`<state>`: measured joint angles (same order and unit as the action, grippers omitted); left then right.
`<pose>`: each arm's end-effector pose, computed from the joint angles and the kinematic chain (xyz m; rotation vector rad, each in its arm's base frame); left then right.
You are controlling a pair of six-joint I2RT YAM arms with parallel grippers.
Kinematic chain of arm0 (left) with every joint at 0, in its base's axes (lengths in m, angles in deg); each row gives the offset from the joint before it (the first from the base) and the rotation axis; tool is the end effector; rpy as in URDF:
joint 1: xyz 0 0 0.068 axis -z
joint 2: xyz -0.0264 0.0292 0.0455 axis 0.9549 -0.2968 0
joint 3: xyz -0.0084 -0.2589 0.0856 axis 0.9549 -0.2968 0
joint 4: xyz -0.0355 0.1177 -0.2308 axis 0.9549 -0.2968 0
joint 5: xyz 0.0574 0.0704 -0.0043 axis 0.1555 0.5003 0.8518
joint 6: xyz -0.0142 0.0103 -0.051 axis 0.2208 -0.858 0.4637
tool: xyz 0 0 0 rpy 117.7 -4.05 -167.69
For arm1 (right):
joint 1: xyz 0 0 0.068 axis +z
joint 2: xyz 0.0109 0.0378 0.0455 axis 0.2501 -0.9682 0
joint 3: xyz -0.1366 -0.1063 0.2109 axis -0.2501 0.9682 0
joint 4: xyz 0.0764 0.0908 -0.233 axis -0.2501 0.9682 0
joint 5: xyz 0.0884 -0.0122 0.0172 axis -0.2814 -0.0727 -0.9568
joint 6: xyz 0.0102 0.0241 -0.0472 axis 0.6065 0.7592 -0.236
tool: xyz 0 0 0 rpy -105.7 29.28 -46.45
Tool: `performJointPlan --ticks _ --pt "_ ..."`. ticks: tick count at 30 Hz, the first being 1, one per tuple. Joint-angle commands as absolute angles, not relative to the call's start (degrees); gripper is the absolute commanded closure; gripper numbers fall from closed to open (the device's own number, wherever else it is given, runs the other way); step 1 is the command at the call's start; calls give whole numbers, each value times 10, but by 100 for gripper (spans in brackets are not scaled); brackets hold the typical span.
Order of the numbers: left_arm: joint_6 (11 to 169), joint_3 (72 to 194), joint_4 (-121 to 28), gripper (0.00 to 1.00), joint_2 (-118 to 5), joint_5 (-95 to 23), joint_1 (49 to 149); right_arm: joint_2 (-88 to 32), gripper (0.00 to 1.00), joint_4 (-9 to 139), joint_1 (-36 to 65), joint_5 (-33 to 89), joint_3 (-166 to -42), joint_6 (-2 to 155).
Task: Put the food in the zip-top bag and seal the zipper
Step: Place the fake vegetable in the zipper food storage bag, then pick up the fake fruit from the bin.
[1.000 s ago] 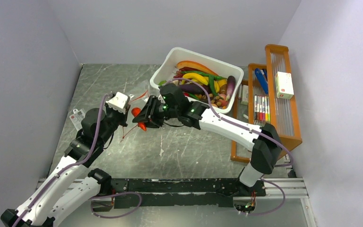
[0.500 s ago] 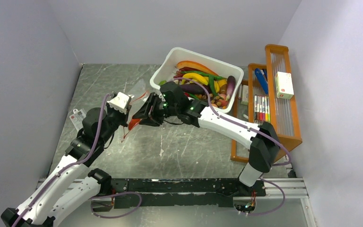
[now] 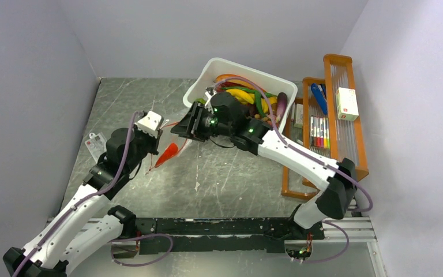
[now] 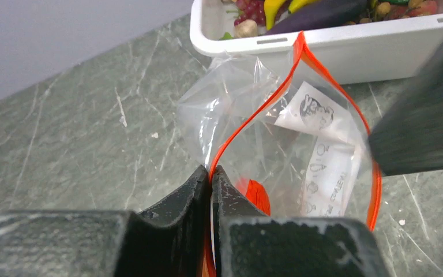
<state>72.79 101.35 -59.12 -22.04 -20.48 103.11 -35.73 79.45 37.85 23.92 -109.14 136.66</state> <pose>0.1520 -0.0839 0.3222 0.4622 1.7112 -0.1985 0.2175 0.2936 0.3611 0.1350 2.3137 1.4421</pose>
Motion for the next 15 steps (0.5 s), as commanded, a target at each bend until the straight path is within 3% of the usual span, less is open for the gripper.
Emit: performJointPlan --ticks 1,6,9,11,15 --pt "792 1081 -662 93 -247 -218 1032 -294 58 754 376 260 -1078 1252" --pt "856 1204 -815 93 -308 -260 1032 -226 58 769 377 325 -1053 1125" --pt "844 1147 -764 93 -271 -232 1032 -179 58 762 376 430 -1002 1057" --pt "822 1110 -713 93 -236 -277 1032 -156 61 749 372 465 -971 982" --pt "806 1077 -660 93 -203 -317 1032 -190 65 841 334 500 -1020 926"
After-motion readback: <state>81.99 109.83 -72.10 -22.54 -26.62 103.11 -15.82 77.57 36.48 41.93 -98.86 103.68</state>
